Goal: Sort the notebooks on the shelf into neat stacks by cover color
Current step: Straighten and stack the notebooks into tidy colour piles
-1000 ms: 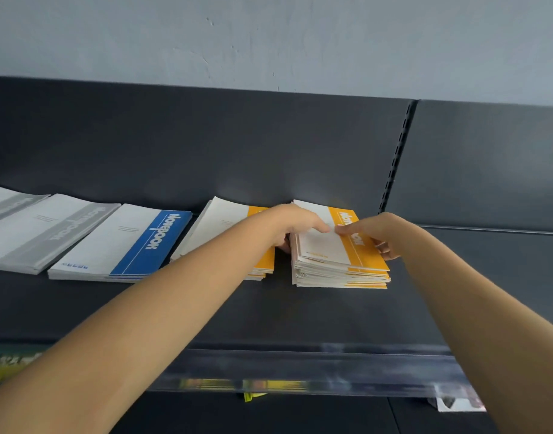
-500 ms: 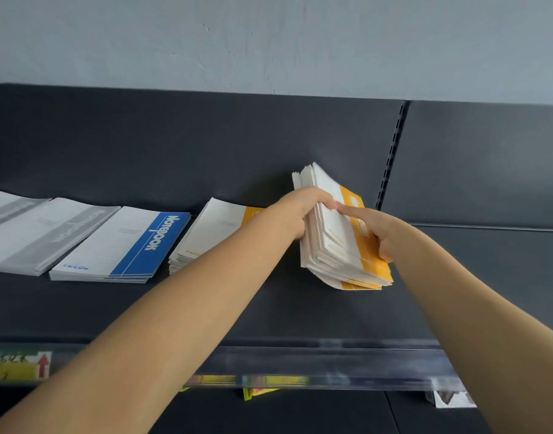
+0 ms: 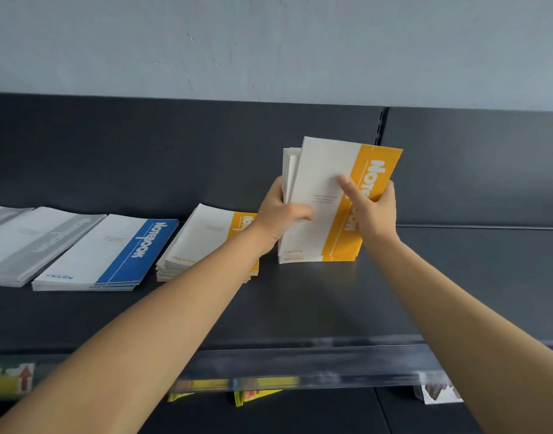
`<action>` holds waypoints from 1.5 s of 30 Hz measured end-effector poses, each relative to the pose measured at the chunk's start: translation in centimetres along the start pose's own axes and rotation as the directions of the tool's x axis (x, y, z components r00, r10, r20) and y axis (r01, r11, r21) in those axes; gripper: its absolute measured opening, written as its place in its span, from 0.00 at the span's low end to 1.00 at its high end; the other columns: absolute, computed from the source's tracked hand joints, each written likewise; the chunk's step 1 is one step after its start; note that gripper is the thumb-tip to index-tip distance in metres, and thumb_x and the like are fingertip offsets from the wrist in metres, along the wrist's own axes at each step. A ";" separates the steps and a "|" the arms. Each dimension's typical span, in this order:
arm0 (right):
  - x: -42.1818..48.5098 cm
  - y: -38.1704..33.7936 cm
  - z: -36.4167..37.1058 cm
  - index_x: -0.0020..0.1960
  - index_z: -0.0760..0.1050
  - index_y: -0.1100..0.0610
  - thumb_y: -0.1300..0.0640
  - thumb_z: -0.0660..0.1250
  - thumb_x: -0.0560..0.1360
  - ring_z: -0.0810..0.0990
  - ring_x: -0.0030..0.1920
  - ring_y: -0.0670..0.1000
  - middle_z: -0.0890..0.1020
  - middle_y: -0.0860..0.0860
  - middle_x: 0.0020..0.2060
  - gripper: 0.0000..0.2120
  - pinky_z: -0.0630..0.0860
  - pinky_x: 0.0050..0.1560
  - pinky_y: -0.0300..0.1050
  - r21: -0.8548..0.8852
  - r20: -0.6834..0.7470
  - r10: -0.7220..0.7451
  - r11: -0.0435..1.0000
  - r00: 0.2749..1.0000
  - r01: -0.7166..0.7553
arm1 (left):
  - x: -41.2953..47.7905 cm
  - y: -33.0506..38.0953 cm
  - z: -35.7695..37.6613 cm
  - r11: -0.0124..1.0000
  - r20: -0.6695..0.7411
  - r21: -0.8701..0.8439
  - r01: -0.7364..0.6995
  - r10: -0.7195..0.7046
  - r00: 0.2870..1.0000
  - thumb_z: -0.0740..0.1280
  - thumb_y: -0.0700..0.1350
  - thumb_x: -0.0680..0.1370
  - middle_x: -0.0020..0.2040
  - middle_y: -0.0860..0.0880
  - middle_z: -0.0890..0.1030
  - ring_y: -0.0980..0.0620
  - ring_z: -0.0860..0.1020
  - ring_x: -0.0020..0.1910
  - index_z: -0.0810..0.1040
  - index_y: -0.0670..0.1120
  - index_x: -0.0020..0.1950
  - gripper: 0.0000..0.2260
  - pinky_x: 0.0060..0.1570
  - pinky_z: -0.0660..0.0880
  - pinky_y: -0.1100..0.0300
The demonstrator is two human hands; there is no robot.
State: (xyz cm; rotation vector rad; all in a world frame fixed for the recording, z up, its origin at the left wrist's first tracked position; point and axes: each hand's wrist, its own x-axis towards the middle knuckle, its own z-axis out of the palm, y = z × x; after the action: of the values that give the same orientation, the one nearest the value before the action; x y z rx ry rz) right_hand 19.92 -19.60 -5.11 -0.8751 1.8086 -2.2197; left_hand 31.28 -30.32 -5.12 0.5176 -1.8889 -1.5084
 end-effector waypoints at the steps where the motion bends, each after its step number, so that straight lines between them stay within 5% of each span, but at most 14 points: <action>1: 0.0 0.4 -0.1 0.59 0.69 0.54 0.46 0.75 0.68 0.80 0.48 0.42 0.80 0.44 0.48 0.26 0.74 0.45 0.38 -0.008 0.021 0.020 1.000 1.000 -0.020 | -0.1 -0.4 0.2 1.000 -0.029 0.002 -0.002 0.002 1.000 0.72 0.40 0.61 0.56 0.46 0.78 0.49 0.77 0.55 0.71 0.48 0.61 0.29 0.50 0.77 0.54; 8: 1.1 -0.2 0.1 0.46 0.77 0.54 0.40 0.75 0.65 0.82 0.44 0.50 0.84 0.48 0.42 0.20 0.79 0.46 0.46 -0.232 0.073 0.119 0.968 0.990 -0.099 | -0.3 -1.4 2.1 0.997 -0.232 0.078 0.029 -0.010 0.973 0.71 0.40 0.74 0.56 0.51 0.74 0.54 0.75 0.52 0.63 0.48 0.66 0.25 0.39 0.71 0.67; 15: 2.3 1.3 0.0 0.39 0.68 0.57 0.34 0.73 0.64 0.74 0.33 0.49 0.75 0.50 0.32 0.27 0.72 0.34 0.42 -0.567 -0.021 0.372 0.760 0.928 -0.318 | 0.7 -1.3 1.6 0.916 -0.118 0.251 0.312 -0.291 0.949 0.72 0.42 0.73 0.65 0.44 0.72 0.44 0.74 0.63 0.61 0.42 0.71 0.30 0.60 0.74 0.49; 20: 2.3 4.2 0.6 0.35 0.64 0.55 0.39 0.71 0.70 0.71 0.28 0.47 0.72 0.50 0.27 0.24 0.63 0.28 0.40 -0.704 -0.004 0.358 0.662 0.934 -0.257 | 1.4 -3.0 1.4 0.831 -0.131 0.382 0.404 -0.384 0.914 0.73 0.42 0.73 0.62 0.44 0.76 0.45 0.76 0.59 0.67 0.41 0.70 0.28 0.58 0.76 0.52; 24: 2.7 5.0 0.9 0.37 0.65 0.56 0.39 0.71 0.70 0.73 0.31 0.48 0.74 0.50 0.29 0.23 0.66 0.30 0.40 -0.745 -0.022 0.422 0.598 0.906 -0.296 | 1.7 -3.6 1.5 0.786 -0.137 0.492 0.374 -0.354 0.925 0.71 0.43 0.74 0.59 0.45 0.77 0.46 0.77 0.56 0.71 0.41 0.64 0.21 0.49 0.75 0.58; 32: 3.5 5.4 1.4 0.46 0.72 0.57 0.37 0.73 0.64 0.78 0.39 0.52 0.80 0.53 0.36 0.26 0.76 0.43 0.45 -0.781 -0.056 0.461 0.532 0.886 -0.327 | 2.0 -3.7 1.3 0.586 -0.155 0.763 0.274 -0.245 0.957 0.69 0.50 0.74 0.64 0.43 0.73 0.44 0.73 0.61 0.71 0.43 0.66 0.23 0.52 0.74 0.56; 34: 3.3 5.1 1.5 0.43 0.72 0.57 0.35 0.70 0.65 0.79 0.39 0.52 0.81 0.52 0.37 0.25 0.76 0.38 0.42 -0.852 -0.062 0.434 0.445 0.899 -0.274 | 1.8 -3.1 1.2 0.542 -0.150 0.805 0.241 -0.208 0.967 0.70 0.51 0.73 0.63 0.43 0.73 0.45 0.73 0.60 0.71 0.42 0.64 0.23 0.50 0.73 0.57; 36: 3.1 4.6 1.7 0.38 0.70 0.57 0.42 0.68 0.71 0.73 0.29 0.49 0.76 0.50 0.28 0.18 0.69 0.29 0.39 -0.866 -0.053 0.423 0.431 0.905 -0.252 | 1.8 -2.6 1.2 0.522 -0.154 0.820 0.233 -0.191 0.969 0.72 0.51 0.73 0.63 0.43 0.74 0.45 0.73 0.61 0.72 0.42 0.64 0.23 0.52 0.72 0.57; 40: 3.1 4.4 1.9 0.36 0.68 0.57 0.49 0.67 0.71 0.71 0.28 0.50 0.72 0.50 0.27 0.14 0.66 0.29 0.40 -0.878 -0.054 0.394 0.420 0.918 -0.231 | 1.9 -1.7 0.9 0.675 -0.162 0.678 0.292 -0.251 0.954 0.75 0.44 0.71 0.63 0.42 0.73 0.43 0.72 0.63 0.69 0.40 0.66 0.27 0.59 0.73 0.53; 43: 2.7 4.3 2.3 0.44 0.73 0.56 0.41 0.66 0.69 0.76 0.49 0.55 0.77 0.52 0.40 0.18 0.70 0.45 0.45 -0.890 -0.065 0.406 0.390 0.912 -0.238 | 1.9 -1.3 0.9 0.851 -0.107 0.403 0.336 -0.321 0.941 0.70 0.39 0.74 0.61 0.41 0.74 0.43 0.74 0.59 0.65 0.39 0.67 0.24 0.48 0.73 0.55; 45: 2.6 3.8 2.3 0.56 0.74 0.55 0.35 0.63 0.69 0.69 0.64 0.58 0.76 0.55 0.57 0.27 0.66 0.59 0.50 -0.892 -0.103 0.377 0.375 0.920 -0.254 | 1.9 -1.0 0.7 0.882 -0.093 0.331 0.335 -0.323 0.942 0.64 0.38 0.78 0.57 0.40 0.74 0.44 0.74 0.55 0.63 0.37 0.68 0.21 0.44 0.69 0.57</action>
State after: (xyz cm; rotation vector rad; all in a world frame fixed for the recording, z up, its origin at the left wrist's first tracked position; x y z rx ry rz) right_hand 18.05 -23.74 -7.55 -0.6221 2.7984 -0.7874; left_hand 29.35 -31.35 -5.72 1.0660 -2.1280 -1.3585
